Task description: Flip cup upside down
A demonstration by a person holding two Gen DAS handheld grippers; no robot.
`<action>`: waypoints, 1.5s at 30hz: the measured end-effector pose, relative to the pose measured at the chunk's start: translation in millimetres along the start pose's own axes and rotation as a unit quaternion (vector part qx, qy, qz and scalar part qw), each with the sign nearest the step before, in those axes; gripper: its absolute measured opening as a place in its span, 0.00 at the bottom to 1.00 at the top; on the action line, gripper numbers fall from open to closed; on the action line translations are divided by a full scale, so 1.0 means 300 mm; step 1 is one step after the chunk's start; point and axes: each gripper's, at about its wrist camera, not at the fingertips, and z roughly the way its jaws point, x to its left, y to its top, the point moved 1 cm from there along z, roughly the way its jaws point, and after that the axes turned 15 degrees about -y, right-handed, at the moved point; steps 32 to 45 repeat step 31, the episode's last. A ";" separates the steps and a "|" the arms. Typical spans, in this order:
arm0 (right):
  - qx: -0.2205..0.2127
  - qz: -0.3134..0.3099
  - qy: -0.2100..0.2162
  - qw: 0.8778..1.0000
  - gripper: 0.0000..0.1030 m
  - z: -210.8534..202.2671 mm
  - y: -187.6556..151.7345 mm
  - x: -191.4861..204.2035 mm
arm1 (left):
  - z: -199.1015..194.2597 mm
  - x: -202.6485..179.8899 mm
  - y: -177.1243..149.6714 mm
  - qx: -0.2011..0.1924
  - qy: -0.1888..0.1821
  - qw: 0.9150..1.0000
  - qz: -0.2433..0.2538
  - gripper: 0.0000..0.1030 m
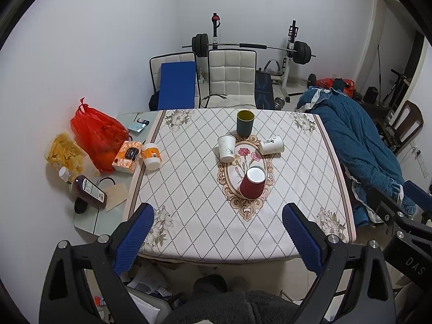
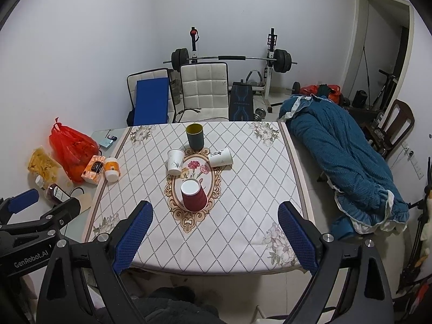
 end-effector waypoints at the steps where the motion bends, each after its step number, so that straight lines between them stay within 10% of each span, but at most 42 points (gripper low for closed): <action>1: 0.001 0.000 0.001 1.000 0.93 0.004 -0.002 -0.002 | 0.000 0.000 0.002 -0.001 0.001 1.000 0.000 0.94; 45: 0.021 0.001 0.020 1.000 0.93 0.017 -0.032 0.001 | -0.018 -0.001 -0.054 0.006 -0.002 1.000 0.006 0.94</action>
